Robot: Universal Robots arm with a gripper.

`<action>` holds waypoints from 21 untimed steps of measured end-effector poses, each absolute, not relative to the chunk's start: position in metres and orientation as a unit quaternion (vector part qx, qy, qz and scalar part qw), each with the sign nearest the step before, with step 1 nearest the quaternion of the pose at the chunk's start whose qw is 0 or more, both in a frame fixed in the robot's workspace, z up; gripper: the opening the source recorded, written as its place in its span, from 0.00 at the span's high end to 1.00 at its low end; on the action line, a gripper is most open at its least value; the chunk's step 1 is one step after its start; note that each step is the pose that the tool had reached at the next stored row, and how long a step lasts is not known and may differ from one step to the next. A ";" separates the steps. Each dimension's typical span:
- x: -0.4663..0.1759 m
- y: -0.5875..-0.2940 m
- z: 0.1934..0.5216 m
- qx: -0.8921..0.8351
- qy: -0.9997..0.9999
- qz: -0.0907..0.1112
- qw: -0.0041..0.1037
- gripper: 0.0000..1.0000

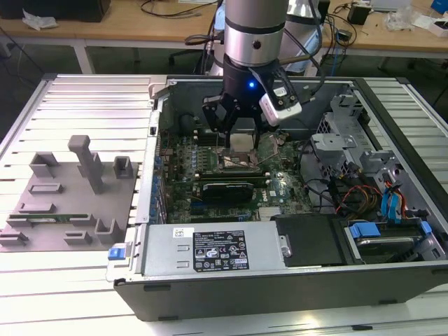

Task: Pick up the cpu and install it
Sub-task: 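Pick up the cpu and move it towards the insertion slot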

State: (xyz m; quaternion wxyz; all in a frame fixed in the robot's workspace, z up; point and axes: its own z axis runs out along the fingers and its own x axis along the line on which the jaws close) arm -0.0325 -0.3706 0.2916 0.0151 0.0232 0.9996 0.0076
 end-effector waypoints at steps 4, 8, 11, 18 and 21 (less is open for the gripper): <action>-0.030 -0.361 0.282 0.023 1.000 0.008 0.015 0.45; -0.030 -0.353 0.276 0.023 1.000 0.008 0.015 0.45; -0.030 -0.348 0.274 0.015 1.000 0.008 0.015 0.45; -0.028 -0.344 0.267 0.004 1.000 0.011 0.015 0.45; -0.027 -0.343 0.262 0.004 1.000 0.017 0.015 0.45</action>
